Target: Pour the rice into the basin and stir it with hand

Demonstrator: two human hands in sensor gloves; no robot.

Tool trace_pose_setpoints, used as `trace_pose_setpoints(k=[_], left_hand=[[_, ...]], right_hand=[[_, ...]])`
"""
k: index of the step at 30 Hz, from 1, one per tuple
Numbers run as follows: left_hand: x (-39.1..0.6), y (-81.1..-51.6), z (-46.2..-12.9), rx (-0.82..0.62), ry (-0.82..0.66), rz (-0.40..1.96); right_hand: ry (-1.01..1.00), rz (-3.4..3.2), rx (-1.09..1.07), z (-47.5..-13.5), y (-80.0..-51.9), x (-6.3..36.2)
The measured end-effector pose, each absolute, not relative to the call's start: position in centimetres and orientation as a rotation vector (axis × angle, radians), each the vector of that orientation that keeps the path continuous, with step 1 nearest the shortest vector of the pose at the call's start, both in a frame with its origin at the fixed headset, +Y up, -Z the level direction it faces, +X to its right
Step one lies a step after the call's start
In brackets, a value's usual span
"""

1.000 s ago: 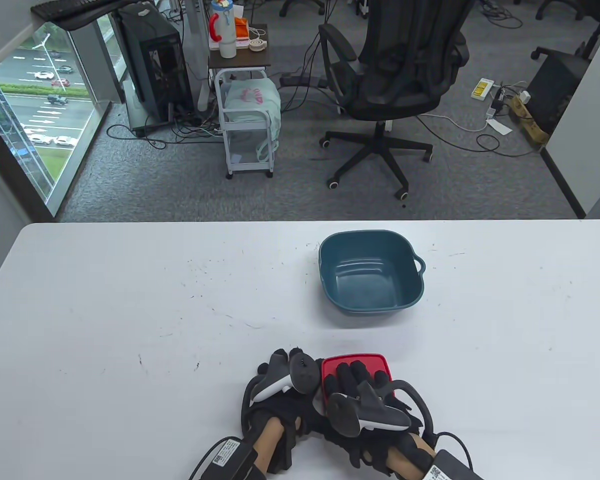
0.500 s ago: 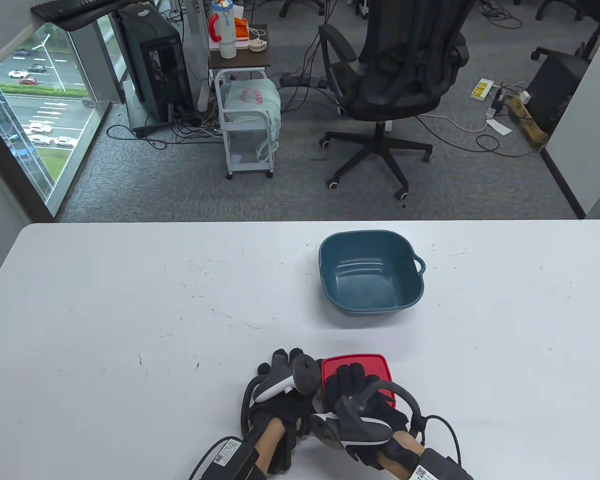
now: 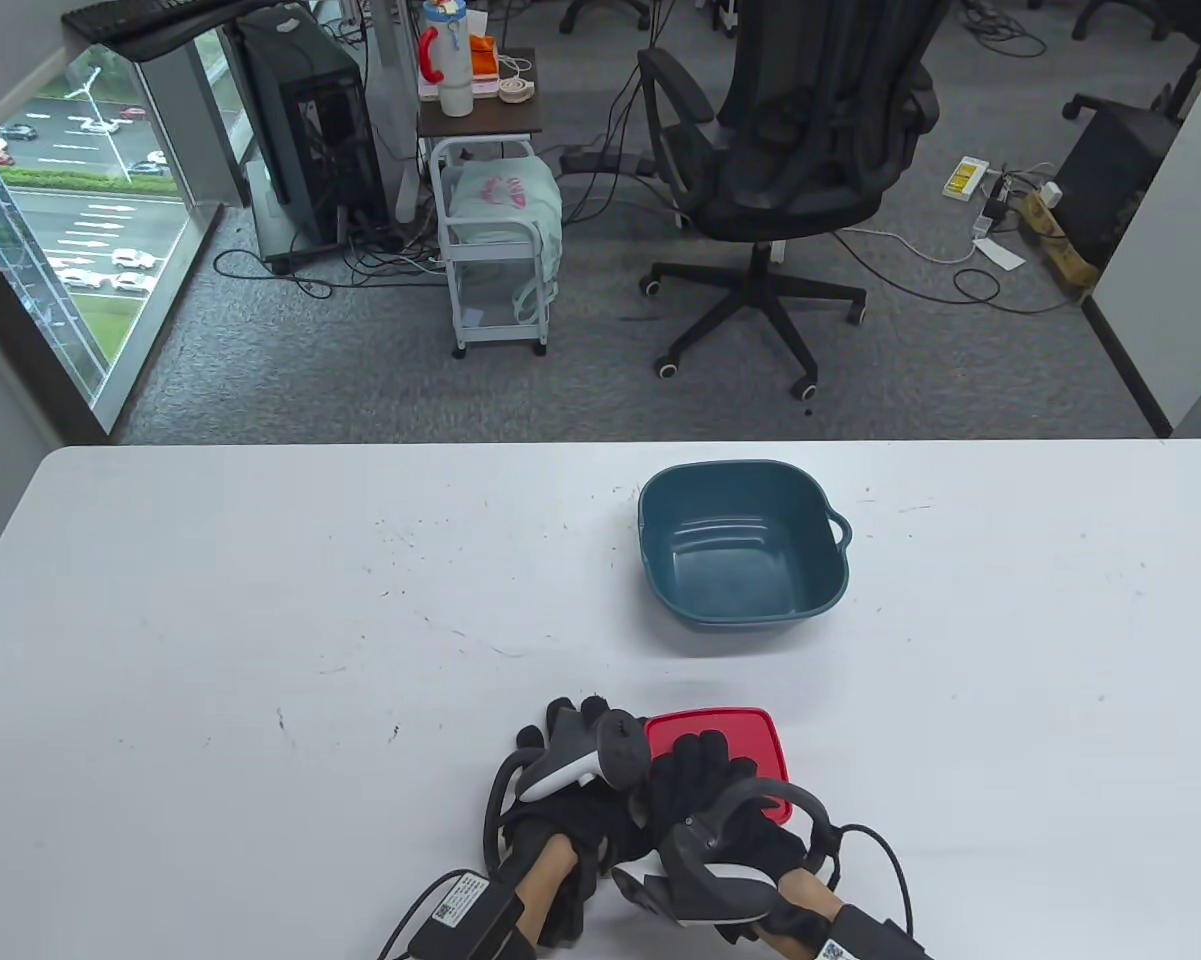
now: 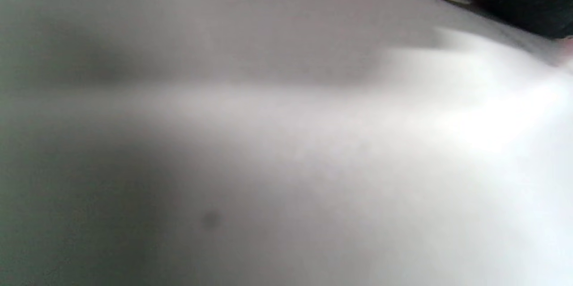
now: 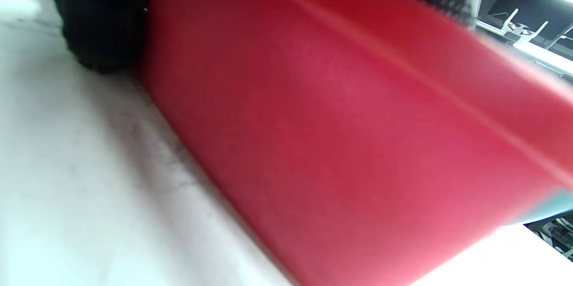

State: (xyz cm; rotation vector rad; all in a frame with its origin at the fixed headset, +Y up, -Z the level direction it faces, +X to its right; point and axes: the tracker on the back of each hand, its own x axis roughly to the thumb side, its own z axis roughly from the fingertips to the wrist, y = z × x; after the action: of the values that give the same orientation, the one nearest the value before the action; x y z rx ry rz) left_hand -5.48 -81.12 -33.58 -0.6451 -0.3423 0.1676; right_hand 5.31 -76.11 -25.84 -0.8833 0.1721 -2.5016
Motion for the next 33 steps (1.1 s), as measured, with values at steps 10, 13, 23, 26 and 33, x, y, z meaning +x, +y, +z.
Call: trace_pose_setpoints(k=[10,13,23,26,33], left_hand=[[-5.5,-81.3,-33.6,-0.639,-0.341,0.208],[-5.5,-81.4,-33.7,-0.668,-0.337,0.251],[-5.1,-81.2,-33.8,-0.661,-0.310,0.194],[-5.2,-81.2,-33.8,-0.661,-0.309,0.192],[-5.2,-81.3,-33.8,-0.647,-0.324,0.201]], right_hand=[[0.189,-2.807,-0.914,-26.9,-74.1,7.8],[0.189,-2.831,-0.912,-27.0,-73.9,8.0],[0.424,-3.232,-0.910,-28.2,-73.5,11.3],[0.455,-3.392,-0.887,-28.7,-73.3,12.7],[0.496,-3.521,-0.900,-28.5,-72.8,14.4]])
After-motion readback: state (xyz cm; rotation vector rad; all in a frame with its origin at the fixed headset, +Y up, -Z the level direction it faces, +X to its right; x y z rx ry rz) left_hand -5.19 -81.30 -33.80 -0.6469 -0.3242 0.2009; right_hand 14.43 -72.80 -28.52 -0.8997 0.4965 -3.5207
